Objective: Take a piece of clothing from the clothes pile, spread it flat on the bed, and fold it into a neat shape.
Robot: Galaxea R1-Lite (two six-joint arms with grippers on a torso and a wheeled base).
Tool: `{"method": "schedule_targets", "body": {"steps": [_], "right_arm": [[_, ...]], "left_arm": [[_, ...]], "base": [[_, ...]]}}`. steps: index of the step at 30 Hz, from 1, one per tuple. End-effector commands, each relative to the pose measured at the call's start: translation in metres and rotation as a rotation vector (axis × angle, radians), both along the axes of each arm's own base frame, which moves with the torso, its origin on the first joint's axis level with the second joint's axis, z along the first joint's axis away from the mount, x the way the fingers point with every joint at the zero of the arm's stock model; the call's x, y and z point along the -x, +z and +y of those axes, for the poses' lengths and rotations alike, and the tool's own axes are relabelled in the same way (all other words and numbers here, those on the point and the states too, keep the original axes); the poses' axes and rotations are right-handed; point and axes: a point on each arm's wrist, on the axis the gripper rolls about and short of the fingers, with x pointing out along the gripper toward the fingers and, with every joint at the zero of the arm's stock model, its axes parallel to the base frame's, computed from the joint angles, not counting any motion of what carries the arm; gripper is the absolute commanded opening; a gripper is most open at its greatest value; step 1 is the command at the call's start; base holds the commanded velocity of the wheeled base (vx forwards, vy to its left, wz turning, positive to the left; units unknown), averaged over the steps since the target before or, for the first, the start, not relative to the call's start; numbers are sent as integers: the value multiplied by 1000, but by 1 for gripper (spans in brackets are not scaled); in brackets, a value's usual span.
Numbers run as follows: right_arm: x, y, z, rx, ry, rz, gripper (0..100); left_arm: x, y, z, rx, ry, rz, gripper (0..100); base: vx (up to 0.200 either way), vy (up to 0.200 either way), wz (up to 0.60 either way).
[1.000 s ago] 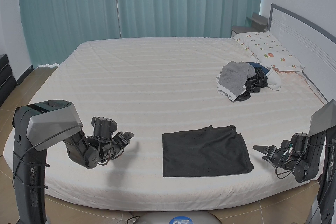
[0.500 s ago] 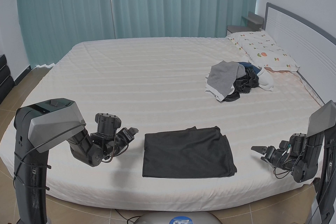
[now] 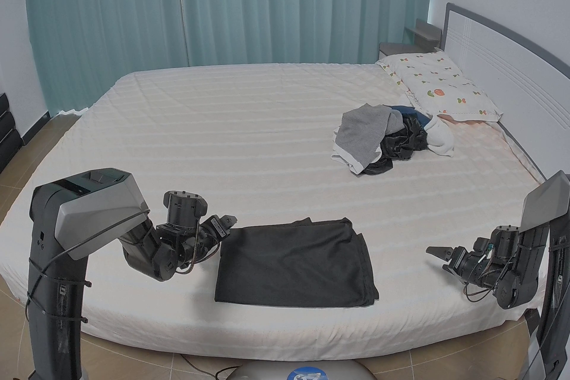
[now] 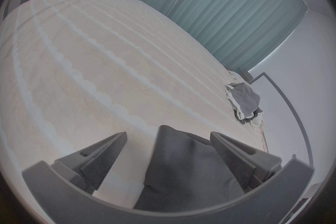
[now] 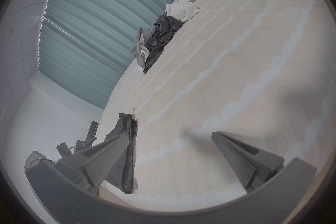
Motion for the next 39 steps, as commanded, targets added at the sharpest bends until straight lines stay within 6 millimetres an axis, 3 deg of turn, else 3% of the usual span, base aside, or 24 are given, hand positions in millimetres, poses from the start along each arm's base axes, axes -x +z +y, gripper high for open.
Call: {"method": "schedule_targets", "body": {"steps": [1,11,26,28,39], "right_arm": [[1,-1,1,-1,4,6,100],[1,-2,1,0,4,8,100],[0,-2,2,0,7,8,100],[0,-2,2,1,8,5,100],[0,-2,2,1,8,7,100]], "left_arm": [[2,-10,1,-19,-6,24,100],[17,-19,5,-64,-60,62,100],[48,-32,7,-40,-246,-22,100],[60,-36,9,-70,-334,-32,100],[64,-40,7,-88,-358,-56,100]], "base": [[0,0,0],[0,0,0],[0,0,0],[0,0,0],[0,0,0]]}}
